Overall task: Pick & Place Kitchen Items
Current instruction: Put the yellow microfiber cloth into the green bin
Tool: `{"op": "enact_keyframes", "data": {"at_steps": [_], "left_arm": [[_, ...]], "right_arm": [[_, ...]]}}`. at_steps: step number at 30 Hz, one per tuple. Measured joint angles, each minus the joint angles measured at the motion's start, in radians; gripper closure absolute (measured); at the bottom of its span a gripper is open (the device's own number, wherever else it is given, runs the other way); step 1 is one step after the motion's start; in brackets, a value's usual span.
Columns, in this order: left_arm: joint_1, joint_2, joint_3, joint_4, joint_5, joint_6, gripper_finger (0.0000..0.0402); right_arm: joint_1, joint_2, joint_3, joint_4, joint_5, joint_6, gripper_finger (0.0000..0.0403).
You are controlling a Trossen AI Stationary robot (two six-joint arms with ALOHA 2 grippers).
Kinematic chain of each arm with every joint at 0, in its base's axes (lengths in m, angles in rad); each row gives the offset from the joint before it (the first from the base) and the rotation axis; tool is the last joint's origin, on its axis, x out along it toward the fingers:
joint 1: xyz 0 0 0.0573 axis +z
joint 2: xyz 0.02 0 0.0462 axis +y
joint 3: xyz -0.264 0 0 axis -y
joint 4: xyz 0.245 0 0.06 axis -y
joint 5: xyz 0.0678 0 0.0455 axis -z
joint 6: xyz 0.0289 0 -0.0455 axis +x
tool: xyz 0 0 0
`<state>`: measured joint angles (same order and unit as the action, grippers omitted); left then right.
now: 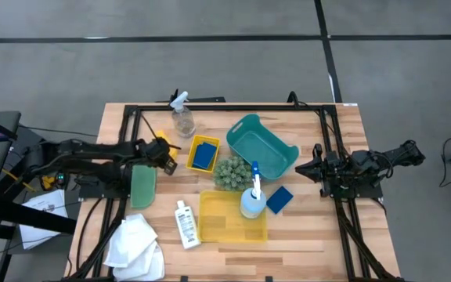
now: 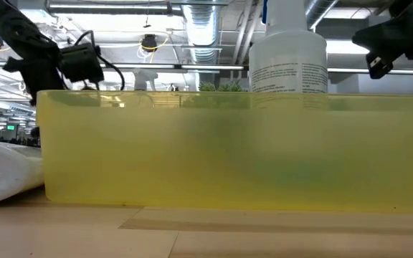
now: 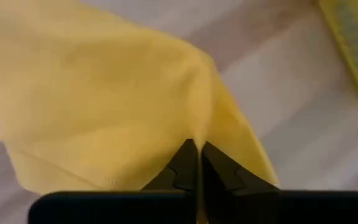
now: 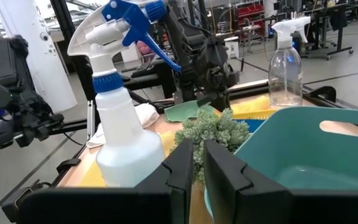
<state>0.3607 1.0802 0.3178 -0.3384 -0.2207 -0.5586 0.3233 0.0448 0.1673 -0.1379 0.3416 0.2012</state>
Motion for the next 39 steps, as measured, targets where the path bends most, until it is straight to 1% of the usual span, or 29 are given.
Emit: {"op": "enact_keyframes", "data": {"at_steps": [9, 13, 18, 23, 26, 30, 34, 39], "left_arm": [[-0.127, -0.161, 0.003, 0.012, -0.004, 0.02, 0.04], [-0.176, -0.225, 0.004, 0.016, 0.044, 0.055, 0.04], [-0.242, -0.323, 0.006, 0.021, 0.078, 0.085, 0.04], [-0.345, -0.428, 0.006, 0.052, 0.1, 0.16, 0.04], [-0.422, -0.479, 0.006, 0.124, 0.106, 0.209, 0.0401], [-0.507, -0.518, 0.007, 0.251, 0.104, 0.317, 0.0401], [-0.566, -0.522, 0.007, 0.391, 0.077, 0.459, 0.0401], [-0.64, -0.485, 0.008, 0.605, 0.007, 0.67, 0.04]], "right_arm": [[0.0, 0.0, 0.0, 0.002, 0.001, 0.002, 0.0371], [0.0, 0.0, 0.0, 0.001, 0.003, 0.002, 0.0371], [0.0, 0.0, 0.0, -0.002, 0.007, 0.002, 0.0371], [0.0, 0.0, 0.0, -0.003, 0.039, 0.002, 0.0371], [0.0, 0.0, 0.0, 0.023, 0.053, 0.002, 0.0371], [0.0, 0.0, 0.0, 0.099, 0.052, -0.006, 0.0371], [-0.002, 0.0, 0.0, 0.177, 0.052, -0.048, 0.0371], [-0.008, 0.0, 0.001, 0.241, 0.052, -0.068, 0.0371]]}}
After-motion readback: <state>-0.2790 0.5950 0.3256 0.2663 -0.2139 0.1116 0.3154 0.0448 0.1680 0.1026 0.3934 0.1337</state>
